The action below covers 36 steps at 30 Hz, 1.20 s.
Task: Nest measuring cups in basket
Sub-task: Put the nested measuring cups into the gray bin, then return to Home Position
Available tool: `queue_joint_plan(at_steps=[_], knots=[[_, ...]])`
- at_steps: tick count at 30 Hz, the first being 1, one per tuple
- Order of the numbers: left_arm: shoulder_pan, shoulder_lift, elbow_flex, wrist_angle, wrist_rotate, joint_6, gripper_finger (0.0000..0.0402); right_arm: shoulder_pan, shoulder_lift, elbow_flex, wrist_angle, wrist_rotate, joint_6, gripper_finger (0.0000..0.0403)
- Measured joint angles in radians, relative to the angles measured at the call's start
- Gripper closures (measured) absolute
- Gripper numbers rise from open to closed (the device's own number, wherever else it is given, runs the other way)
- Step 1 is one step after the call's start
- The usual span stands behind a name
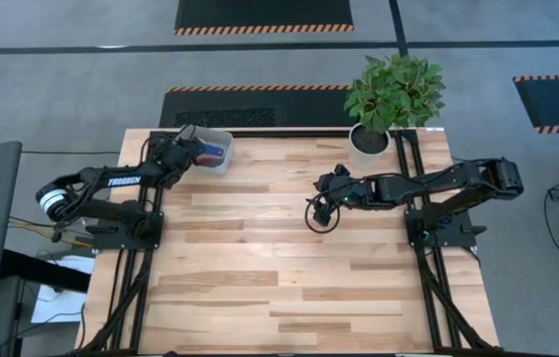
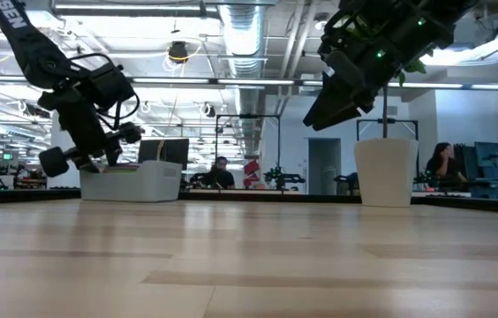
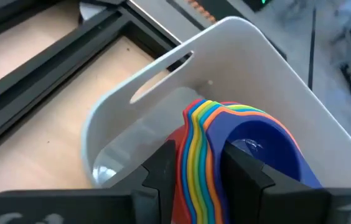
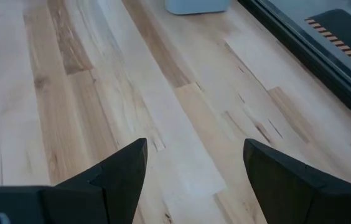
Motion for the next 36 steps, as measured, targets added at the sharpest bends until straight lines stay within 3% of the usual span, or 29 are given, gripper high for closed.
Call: queue_joint_plan(at_steps=[4,12,20,27,32,36], knots=[[-0.011,0.048,0.002,0.047,-0.044,-0.041,0.0308,0.000,0.000,0.000,-0.001,0.000,0.000,0.0112],[-0.024,0.030,0.018,0.095,0.023,0.027,0.0273,0.000,0.000,0.000,-0.005,-0.001,0.000,0.0112],[-0.031,-0.078,0.037,0.088,0.033,0.081,0.0224,0.001,0.000,0.000,-0.005,-0.001,0.001,0.0112],[-0.030,-0.199,0.039,-0.029,0.009,0.118,0.0216,0.001,0.000,0.000,-0.005,-0.001,0.003,0.0112],[-0.058,-0.306,0.038,-0.046,0.101,0.262,0.0216,0.002,0.000,0.000,0.008,0.001,0.003,0.0112],[-0.185,-0.405,0.038,-0.039,0.089,0.449,0.0216,0.051,0.000,0.000,0.130,-0.014,-0.060,0.0112]])
